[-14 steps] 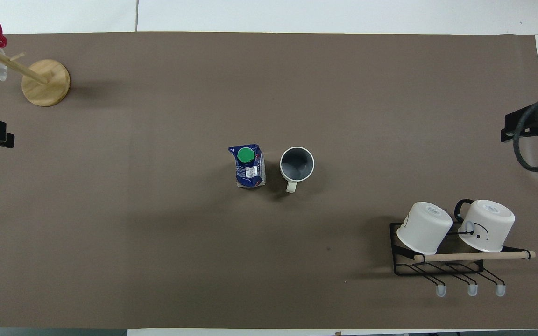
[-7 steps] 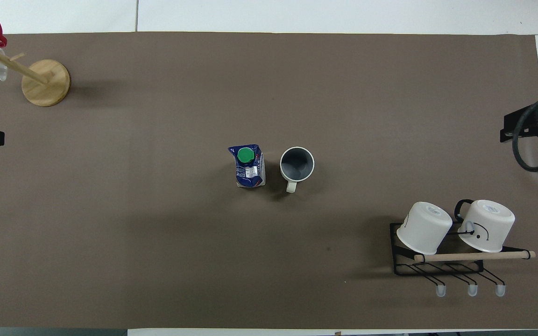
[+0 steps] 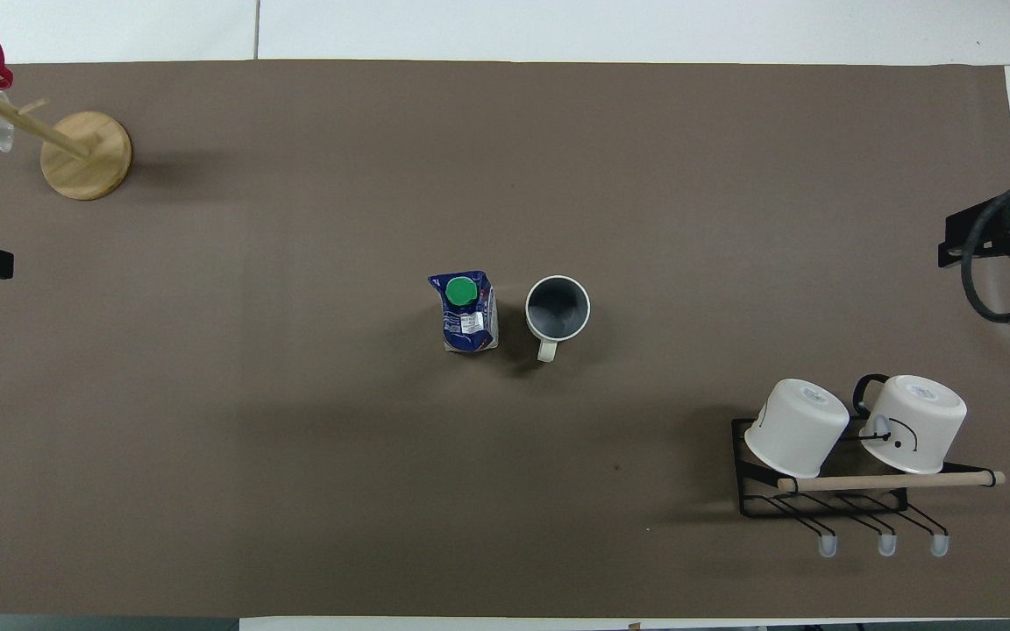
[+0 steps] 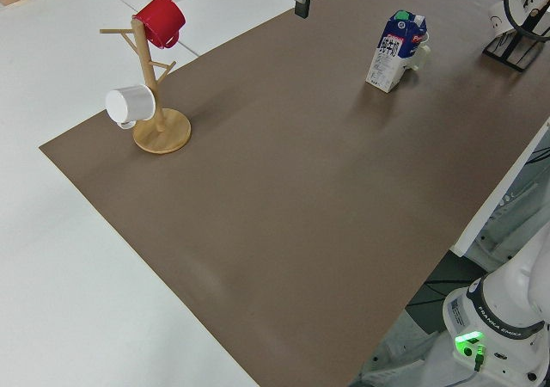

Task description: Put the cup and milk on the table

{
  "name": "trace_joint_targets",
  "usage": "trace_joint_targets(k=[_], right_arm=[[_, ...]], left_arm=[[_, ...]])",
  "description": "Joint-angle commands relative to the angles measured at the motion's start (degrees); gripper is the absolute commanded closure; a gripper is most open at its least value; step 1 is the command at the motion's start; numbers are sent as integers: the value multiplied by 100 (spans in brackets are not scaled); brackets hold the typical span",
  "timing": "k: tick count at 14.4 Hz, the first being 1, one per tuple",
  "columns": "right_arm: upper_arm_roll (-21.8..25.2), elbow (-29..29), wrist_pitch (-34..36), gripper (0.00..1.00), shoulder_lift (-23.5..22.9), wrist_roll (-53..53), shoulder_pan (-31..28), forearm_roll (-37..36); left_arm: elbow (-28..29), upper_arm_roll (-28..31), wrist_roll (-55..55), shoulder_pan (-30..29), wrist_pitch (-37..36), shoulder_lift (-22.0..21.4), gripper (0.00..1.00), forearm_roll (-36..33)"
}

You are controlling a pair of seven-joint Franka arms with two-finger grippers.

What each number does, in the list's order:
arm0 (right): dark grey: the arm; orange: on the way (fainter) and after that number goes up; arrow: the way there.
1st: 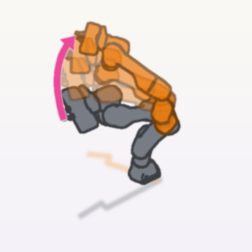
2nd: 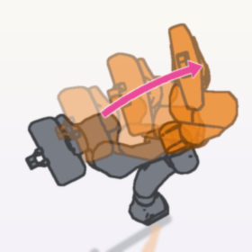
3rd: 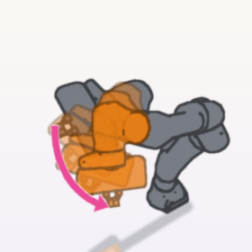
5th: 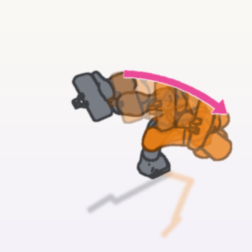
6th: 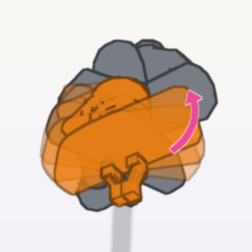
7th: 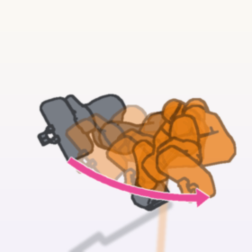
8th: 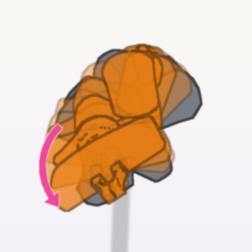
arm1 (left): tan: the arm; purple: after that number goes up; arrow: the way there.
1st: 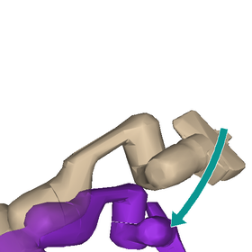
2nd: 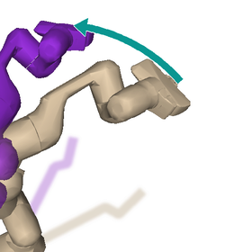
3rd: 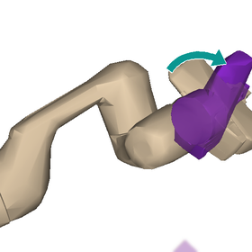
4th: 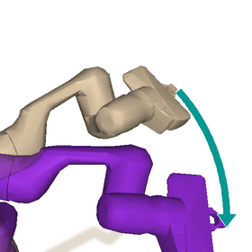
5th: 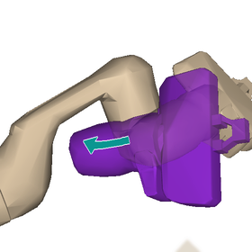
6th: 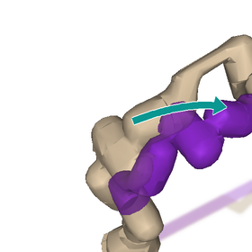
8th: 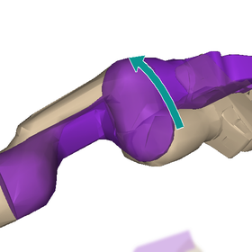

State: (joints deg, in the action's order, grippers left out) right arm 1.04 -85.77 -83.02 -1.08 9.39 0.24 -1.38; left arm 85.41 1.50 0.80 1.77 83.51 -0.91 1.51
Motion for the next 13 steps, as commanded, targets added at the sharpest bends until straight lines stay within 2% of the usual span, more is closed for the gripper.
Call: trace_joint_targets(k=[1, 13], right_arm=[[-78, -125, -65, 0, 90, -130, -68, -37], [-87, -169, -82, 0, 108, -130, -68, -37]], left_arm=[[222, -1, 52, -62, -1, -190, 0, 95], [231, -1, 43, -54, -45, -190, 0, 95]])
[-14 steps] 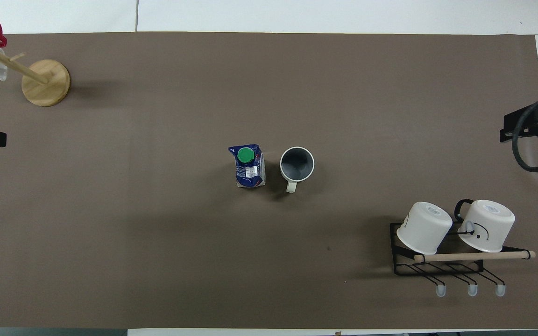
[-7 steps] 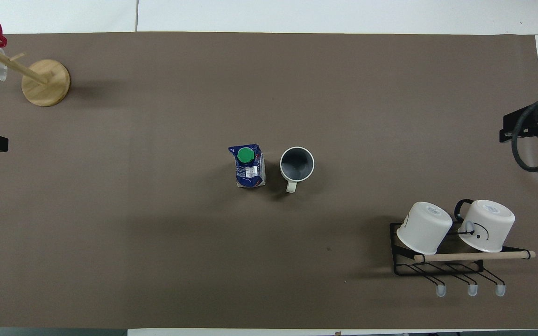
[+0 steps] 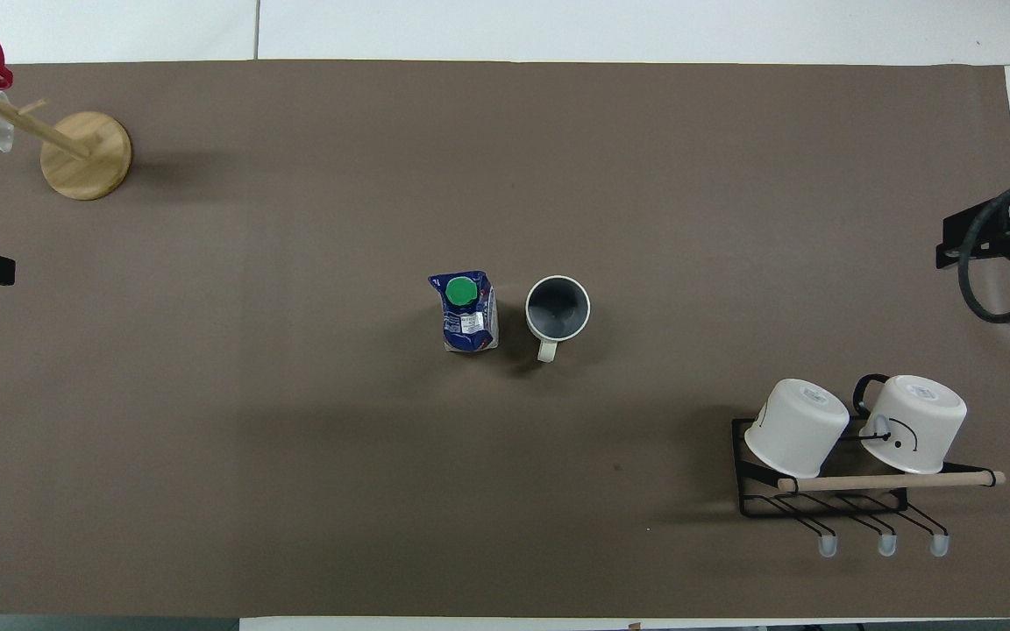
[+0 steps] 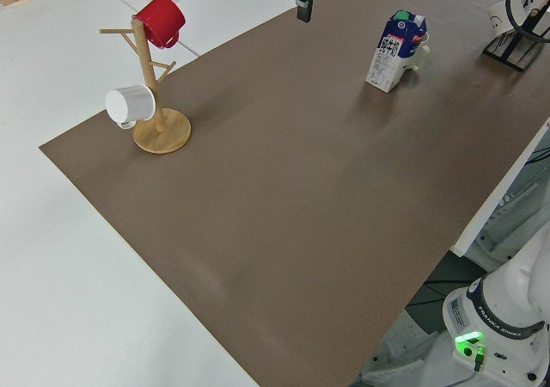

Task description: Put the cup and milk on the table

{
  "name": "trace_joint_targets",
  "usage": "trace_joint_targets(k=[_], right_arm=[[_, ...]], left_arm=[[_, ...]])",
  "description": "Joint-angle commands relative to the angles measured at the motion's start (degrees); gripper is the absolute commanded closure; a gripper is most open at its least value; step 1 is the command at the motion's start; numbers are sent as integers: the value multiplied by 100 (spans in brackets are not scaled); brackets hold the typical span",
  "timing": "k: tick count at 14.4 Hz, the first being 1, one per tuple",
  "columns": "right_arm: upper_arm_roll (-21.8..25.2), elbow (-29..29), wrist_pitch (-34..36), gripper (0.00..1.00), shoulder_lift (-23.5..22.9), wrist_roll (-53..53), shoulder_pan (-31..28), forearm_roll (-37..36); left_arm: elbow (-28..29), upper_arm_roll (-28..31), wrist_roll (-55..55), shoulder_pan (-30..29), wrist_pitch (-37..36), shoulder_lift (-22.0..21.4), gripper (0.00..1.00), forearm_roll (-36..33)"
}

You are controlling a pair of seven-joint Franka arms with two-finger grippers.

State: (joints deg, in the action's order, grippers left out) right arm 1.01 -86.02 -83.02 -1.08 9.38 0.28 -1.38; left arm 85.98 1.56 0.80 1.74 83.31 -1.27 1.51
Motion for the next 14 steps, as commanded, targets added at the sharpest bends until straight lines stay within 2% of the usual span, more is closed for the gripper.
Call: trace_joint_targets(k=[1, 14], right_arm=[[-83, -143, -100, 0, 108, -130, -72, -37], [-83, -170, -126, 0, 108, -464, -81, -37]], left_arm=[[173, -6, 43, -51, -25, -154, 0, 95], [173, -6, 43, -51, -25, -154, 0, 95]])
